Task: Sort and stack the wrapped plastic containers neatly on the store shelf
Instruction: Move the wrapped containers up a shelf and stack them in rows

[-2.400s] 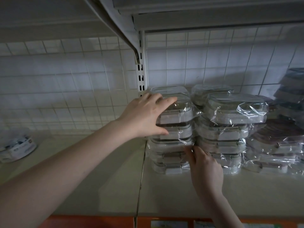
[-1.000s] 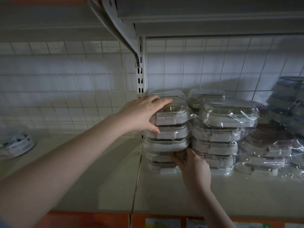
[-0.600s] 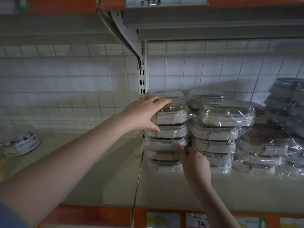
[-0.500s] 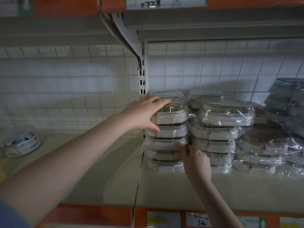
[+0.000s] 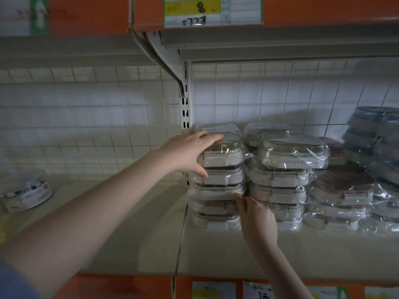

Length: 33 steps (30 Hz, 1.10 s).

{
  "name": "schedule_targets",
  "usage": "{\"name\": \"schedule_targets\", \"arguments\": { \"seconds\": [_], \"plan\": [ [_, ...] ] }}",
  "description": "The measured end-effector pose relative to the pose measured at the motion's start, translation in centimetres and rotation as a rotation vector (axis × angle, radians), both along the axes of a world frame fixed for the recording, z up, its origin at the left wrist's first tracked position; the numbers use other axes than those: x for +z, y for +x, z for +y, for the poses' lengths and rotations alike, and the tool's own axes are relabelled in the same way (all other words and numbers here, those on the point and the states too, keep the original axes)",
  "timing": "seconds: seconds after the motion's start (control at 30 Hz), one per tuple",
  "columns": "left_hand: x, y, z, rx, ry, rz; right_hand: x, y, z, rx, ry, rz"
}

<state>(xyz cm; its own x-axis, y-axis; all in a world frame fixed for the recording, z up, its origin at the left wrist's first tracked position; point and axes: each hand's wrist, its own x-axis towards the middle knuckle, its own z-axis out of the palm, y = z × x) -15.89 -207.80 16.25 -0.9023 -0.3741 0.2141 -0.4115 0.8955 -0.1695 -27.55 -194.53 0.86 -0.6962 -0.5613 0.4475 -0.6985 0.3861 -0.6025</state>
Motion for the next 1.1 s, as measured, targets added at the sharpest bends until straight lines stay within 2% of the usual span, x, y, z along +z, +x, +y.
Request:
{"name": "schedule_targets", "arguments": {
  "seconds": [0.2,0.37,0.63,0.9,1.1],
  "plan": [
    [0.6,0.7,0.7,0.025,0.072,-0.030,-0.8,-0.7,2.3,-0.021,0.002,0.094],
    [1.1,1.2,1.7,0.049,0.025,-0.031,-1.1,-1.0,4.9,-0.111,0.127,0.095],
    [0.8,1.5,2.9,0.001,-0.016,-0.017,-2.0,-1.5,8.0,-0.247,0.162,0.065],
    [1.8,-1.1,4.7,0.009,-0.037,-0.009,-1.8,-5.5,9.9,-0.238,-0.061,0.117],
    [3.5,-6.5,7.9,-0.021,-0.017,-0.016,-1.8,-9.3,10.7,-0.110,-0.149,0.239]
  ]
}}
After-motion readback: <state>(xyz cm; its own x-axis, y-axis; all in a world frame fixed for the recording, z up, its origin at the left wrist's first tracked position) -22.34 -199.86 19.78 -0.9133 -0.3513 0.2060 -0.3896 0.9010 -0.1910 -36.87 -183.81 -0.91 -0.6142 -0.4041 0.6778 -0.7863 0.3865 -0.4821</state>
